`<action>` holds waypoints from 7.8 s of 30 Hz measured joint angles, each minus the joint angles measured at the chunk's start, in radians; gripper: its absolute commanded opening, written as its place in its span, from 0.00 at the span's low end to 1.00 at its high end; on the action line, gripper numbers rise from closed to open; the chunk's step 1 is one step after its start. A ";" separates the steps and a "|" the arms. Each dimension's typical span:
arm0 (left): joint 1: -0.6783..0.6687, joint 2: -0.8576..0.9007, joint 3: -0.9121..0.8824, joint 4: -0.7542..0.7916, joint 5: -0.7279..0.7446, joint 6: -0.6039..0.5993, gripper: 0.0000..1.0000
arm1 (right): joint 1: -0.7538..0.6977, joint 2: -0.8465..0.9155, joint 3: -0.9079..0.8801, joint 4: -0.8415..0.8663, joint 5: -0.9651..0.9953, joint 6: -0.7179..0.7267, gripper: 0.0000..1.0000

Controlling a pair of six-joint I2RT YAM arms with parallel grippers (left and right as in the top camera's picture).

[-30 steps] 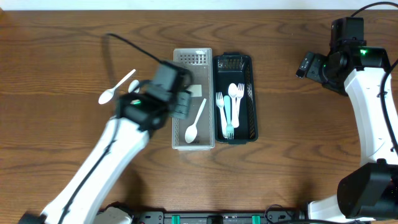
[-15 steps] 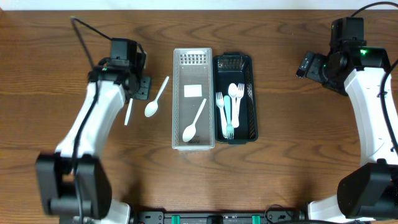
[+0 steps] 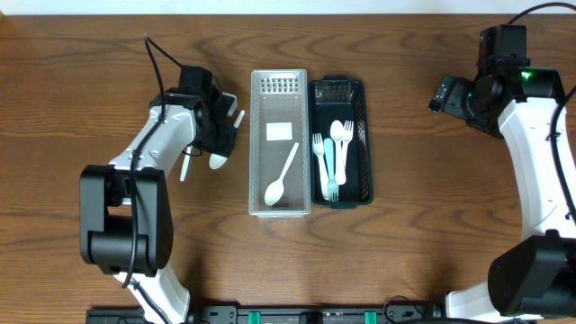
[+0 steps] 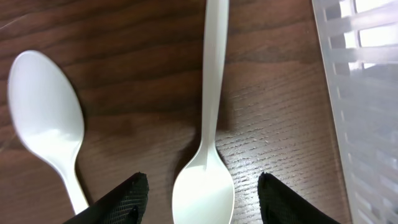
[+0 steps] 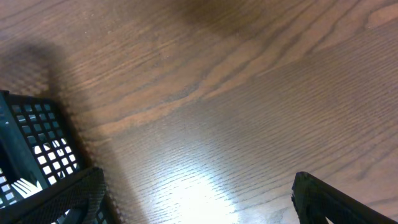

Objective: Pack container
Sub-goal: 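Grasp a second white spoon with left gripper and lower into clear tray, then release spoon in clear tray and grasp another spoon with left gripper, then place the held spoon into the clear tray with left gripper, then move left gripper to the last white spoon and grasp it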

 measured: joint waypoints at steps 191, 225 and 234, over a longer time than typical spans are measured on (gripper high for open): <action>0.302 0.084 0.337 -0.204 -0.022 -1.542 0.69 | 0.000 0.002 0.000 -0.011 0.000 0.000 0.99; 0.299 0.161 0.335 -0.119 -0.101 -0.704 0.59 | 0.000 0.002 -0.050 0.043 0.000 0.000 0.99; 0.297 0.161 0.335 -0.128 -0.103 0.106 0.63 | 0.000 0.002 -0.050 0.058 0.000 0.000 0.99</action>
